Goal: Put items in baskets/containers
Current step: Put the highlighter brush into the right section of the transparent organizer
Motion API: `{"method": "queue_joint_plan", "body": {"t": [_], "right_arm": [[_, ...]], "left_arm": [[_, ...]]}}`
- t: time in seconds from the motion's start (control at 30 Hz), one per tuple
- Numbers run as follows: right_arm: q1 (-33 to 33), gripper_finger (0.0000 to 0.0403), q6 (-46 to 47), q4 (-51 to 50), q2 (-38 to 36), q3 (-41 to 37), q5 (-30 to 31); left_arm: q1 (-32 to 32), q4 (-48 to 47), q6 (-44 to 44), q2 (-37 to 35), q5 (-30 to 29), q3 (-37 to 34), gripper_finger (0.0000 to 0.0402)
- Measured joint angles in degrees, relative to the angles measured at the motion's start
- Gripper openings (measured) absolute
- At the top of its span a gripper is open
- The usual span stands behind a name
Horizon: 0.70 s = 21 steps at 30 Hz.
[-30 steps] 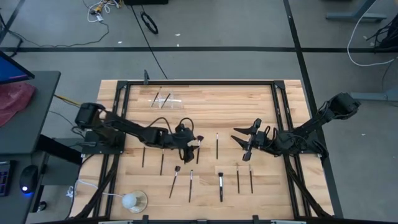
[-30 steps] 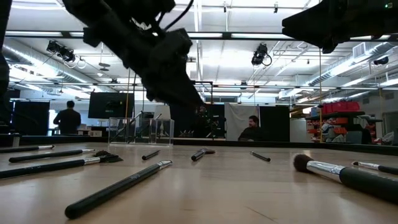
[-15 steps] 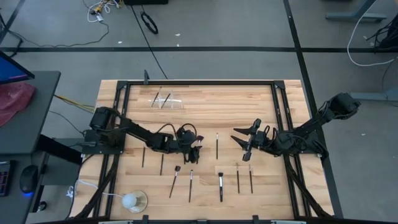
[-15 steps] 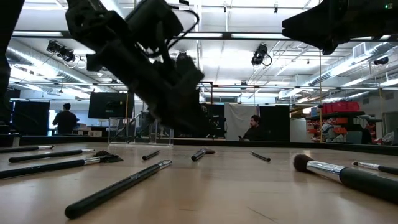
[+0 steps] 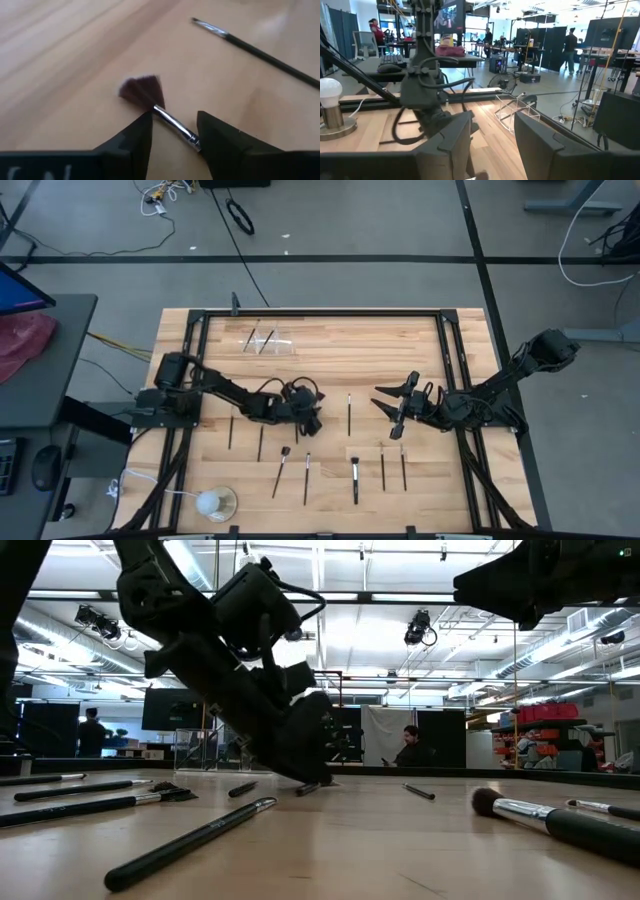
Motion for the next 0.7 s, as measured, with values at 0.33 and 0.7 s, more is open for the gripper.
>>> {"method": "queue_joint_plan", "body": {"t": [0.33, 0.7], "right_arm": [[0.0, 0.0155, 0.0, -0.33, 0.0, 0.0, 0.0], [0.0, 0.0155, 0.39, -0.28, 0.0, 0.0, 0.02]], "left_arm": [[6.17, -0.69, 1.26, -0.07, 5.61, -0.04, 0.0054], [8.06, 5.19, 4.5, 0.32, 7.25, -0.37, 0.0022]]}}
